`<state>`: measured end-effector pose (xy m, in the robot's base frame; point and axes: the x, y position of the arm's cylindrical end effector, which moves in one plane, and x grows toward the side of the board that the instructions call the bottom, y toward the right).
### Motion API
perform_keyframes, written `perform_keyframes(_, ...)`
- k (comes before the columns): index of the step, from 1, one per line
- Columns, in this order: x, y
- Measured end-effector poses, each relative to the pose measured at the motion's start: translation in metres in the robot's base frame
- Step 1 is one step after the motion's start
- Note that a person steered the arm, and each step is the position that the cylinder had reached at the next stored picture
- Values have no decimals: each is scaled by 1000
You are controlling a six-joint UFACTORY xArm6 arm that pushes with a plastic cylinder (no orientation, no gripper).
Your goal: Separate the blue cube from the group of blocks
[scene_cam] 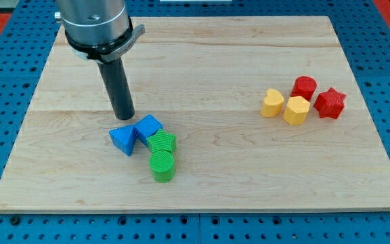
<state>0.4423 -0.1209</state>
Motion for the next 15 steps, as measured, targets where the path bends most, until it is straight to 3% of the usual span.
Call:
perform_keyframes(1,-49,30)
perform_keyframes(2,-67,82)
perform_keyframes(4,56,122)
perform_keyframes(6,174,204)
perform_keyframes(7,176,199)
perform_keyframes(9,176,55)
perform_keyframes(10,175,29)
perform_keyframes(15,152,-16)
